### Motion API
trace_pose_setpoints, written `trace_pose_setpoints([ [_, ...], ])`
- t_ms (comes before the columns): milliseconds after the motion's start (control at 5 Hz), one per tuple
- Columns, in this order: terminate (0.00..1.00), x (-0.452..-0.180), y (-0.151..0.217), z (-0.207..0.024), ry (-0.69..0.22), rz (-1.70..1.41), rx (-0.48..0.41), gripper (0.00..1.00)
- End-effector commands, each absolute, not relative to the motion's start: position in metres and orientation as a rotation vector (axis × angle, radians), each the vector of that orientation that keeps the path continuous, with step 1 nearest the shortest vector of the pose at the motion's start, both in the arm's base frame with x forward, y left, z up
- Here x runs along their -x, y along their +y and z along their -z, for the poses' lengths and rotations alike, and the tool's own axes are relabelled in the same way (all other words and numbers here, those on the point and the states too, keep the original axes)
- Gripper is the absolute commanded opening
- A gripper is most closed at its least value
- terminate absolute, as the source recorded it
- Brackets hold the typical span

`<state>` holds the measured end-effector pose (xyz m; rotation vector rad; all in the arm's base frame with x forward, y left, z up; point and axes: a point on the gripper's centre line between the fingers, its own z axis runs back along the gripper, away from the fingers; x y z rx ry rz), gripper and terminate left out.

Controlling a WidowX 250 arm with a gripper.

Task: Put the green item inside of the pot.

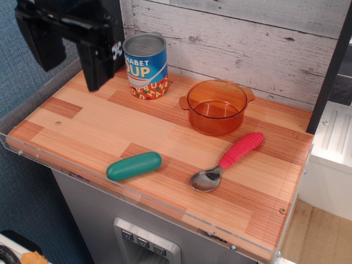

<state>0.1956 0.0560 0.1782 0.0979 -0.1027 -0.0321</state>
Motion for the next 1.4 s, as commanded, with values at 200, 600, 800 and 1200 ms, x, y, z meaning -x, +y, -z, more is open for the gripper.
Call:
trace_pose_setpoints([
  [200,0.00,-0.218,0.049,-0.121,-0.134,0.277,-0.122,1.00],
  [600,0.00,-0.231,0.045,-0.074,-0.144,0.377,-0.100,1.00],
  [800,0.00,-0.239,0.043,-0.059,-0.158,0.411,-0.107,1.00],
  [1200,0.00,-0.243,0.037,-0.035,-0.164,0.463,-0.121,1.00],
])
